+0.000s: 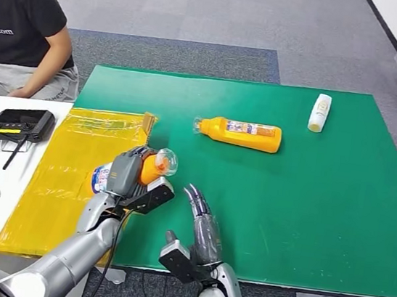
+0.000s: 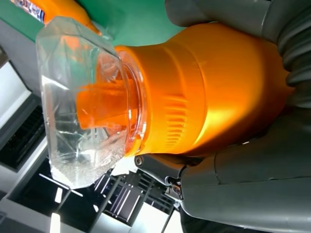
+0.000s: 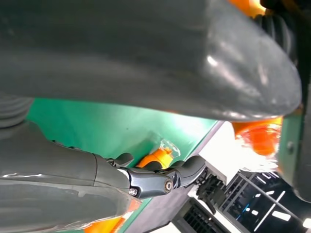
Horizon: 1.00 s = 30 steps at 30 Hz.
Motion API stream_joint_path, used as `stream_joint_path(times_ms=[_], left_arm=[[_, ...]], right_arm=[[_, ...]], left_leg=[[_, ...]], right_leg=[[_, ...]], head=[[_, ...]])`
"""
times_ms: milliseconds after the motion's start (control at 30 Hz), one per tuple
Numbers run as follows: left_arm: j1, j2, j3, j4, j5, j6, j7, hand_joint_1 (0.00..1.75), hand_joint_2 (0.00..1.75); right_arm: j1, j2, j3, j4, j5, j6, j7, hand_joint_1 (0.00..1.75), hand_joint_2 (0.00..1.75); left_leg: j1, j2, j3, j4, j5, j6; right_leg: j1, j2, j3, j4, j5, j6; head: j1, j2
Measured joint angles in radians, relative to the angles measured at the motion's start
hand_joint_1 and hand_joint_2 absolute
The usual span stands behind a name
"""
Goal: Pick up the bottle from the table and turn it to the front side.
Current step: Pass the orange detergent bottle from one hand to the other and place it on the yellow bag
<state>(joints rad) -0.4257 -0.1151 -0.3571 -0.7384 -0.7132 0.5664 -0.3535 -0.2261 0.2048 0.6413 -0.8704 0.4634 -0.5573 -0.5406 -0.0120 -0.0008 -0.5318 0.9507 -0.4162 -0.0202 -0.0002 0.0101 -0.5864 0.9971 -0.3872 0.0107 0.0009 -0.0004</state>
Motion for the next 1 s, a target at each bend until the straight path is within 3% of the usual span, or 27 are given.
stream_joint_path(times_ms=[1000], left_arm=[[-0.056,-0.012,-0.009,0.113,-0.072,-0.080,0.059,1.75,1.75]], right_arm=[[-0.021,0.017,-0.007,0.026,0.016,-0.003,-0.004,0.00,0.00]], left_leg=[[0.000,0.000,0.009,-0.013,0.000,-0.001]], right_leg=[[0.000,0.010,-0.001,0.000,0.002,-0.011]], head=[[0.000,0.000]])
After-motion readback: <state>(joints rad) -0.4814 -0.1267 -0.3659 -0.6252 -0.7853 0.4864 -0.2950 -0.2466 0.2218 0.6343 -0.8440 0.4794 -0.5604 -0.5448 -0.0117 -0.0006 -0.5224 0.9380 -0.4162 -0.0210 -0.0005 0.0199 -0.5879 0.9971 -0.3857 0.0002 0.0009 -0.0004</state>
